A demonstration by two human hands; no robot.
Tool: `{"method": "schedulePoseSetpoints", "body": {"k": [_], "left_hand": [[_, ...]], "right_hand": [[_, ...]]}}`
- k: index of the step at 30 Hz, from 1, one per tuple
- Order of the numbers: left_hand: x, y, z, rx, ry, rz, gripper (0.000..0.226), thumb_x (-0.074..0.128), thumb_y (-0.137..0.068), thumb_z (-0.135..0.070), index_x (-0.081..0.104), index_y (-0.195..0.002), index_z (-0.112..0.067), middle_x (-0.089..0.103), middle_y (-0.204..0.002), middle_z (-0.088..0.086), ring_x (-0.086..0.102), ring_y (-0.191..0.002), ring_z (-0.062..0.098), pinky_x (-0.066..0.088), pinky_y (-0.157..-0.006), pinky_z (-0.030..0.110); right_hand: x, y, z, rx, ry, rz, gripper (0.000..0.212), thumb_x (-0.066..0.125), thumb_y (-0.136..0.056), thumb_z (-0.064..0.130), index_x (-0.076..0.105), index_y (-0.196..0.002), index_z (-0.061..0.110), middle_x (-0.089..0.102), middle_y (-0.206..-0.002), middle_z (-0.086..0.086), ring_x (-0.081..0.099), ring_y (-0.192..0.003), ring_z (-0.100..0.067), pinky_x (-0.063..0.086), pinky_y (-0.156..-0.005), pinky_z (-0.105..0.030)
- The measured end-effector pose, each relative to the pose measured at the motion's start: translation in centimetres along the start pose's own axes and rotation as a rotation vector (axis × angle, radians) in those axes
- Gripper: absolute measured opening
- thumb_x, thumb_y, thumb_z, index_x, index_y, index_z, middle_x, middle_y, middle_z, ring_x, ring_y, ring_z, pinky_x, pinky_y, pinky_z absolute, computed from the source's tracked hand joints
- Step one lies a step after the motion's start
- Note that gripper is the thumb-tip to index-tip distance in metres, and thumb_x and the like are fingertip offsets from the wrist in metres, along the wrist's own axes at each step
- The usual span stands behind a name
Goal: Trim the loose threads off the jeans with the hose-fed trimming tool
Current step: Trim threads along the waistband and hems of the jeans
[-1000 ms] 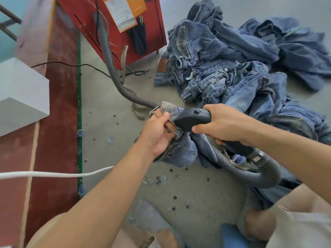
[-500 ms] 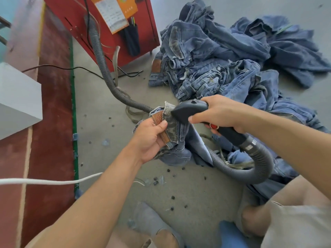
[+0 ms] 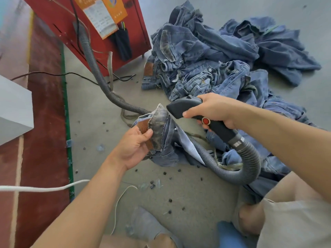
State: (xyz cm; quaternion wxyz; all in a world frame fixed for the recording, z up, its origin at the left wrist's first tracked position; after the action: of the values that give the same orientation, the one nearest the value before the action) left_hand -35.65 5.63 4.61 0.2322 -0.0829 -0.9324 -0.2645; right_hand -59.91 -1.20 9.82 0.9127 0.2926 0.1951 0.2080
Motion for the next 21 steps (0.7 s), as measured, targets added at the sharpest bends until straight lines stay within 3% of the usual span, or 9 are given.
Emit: {"method": "schedulePoseSetpoints", "body": {"k": [2, 7, 10, 15, 19, 21], "left_hand": [[-0.5, 0.2, -0.1, -0.002, 0.020, 0.005, 0.044, 0.047, -0.097, 0.001, 0.052, -0.141, 0.001, 0.070, -0.123, 0.015, 0.070, -0.110, 0.029, 0.056, -0.100, 0.045], [-0.2, 0.4, -0.1, 0.000, 0.092, 0.058, 0.042, 0.044, -0.097, 0.004, 0.058, -0.136, -0.002, 0.072, -0.122, 0.015, 0.071, -0.111, 0.029, 0.058, -0.095, 0.043], [0.4, 0.4, 0.6, -0.022, 0.091, 0.113, 0.039, 0.043, -0.096, 0.005, 0.069, -0.124, -0.005, 0.073, -0.119, 0.014, 0.072, -0.109, 0.029, 0.058, -0.097, 0.044], [0.2, 0.6, 0.8, -0.037, 0.070, 0.093, 0.040, 0.046, -0.094, 0.003, 0.061, -0.130, -0.003, 0.073, -0.119, 0.014, 0.072, -0.109, 0.029, 0.054, -0.102, 0.050], [0.0, 0.1, -0.1, -0.034, 0.103, 0.020, 0.048, 0.047, -0.093, 0.001, 0.049, -0.141, 0.001, 0.075, -0.112, 0.012, 0.074, -0.101, 0.026, 0.059, -0.095, 0.044], [0.3, 0.1, -0.2, -0.056, 0.104, 0.050, 0.043, 0.046, -0.095, 0.002, 0.055, -0.137, 0.001, 0.075, -0.114, 0.014, 0.074, -0.102, 0.027, 0.059, -0.096, 0.045]], "right_hand": [[-1.3, -0.1, 0.0, 0.035, -0.078, -0.022, 0.043, 0.083, -0.087, 0.027, 0.061, -0.117, 0.007, 0.059, -0.070, -0.010, 0.049, -0.046, -0.017, 0.047, -0.049, -0.029], [-1.8, 0.9, 0.1, 0.066, 0.003, 0.263, 0.032, 0.084, -0.084, 0.028, 0.068, -0.108, 0.014, 0.058, -0.073, -0.010, 0.049, -0.048, -0.016, 0.047, -0.048, -0.028], [-0.5, 0.3, -0.3, 0.068, -0.043, 0.229, 0.035, 0.083, -0.086, 0.028, 0.066, -0.114, 0.014, 0.060, -0.069, -0.007, 0.049, -0.049, -0.017, 0.047, -0.050, -0.028], [-1.6, -0.9, -0.9, 0.135, -0.193, 0.084, 0.041, 0.080, -0.090, 0.026, 0.060, -0.122, 0.011, 0.058, -0.065, -0.007, 0.048, -0.049, -0.017, 0.045, -0.051, -0.027], [-2.1, -0.2, -0.5, 0.092, -0.066, 0.224, 0.047, 0.085, -0.083, 0.027, 0.063, -0.120, 0.009, 0.060, -0.070, -0.010, 0.049, -0.048, -0.017, 0.047, -0.049, -0.028], [-1.3, 0.1, -0.3, 0.055, 0.002, 0.257, 0.039, 0.086, -0.082, 0.029, 0.066, -0.110, 0.011, 0.061, -0.071, -0.009, 0.051, -0.050, -0.017, 0.048, -0.049, -0.028]]}}
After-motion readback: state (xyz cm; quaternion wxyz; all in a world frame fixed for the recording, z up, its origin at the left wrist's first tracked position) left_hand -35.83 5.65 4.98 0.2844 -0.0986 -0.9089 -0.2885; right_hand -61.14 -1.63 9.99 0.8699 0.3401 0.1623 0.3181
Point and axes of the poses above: each hand's wrist, its own y-axis away from the middle knuckle, its own x-axis out of the palm, z = x × y, the point moved 3 cm from there along -y, towards the middle knuckle
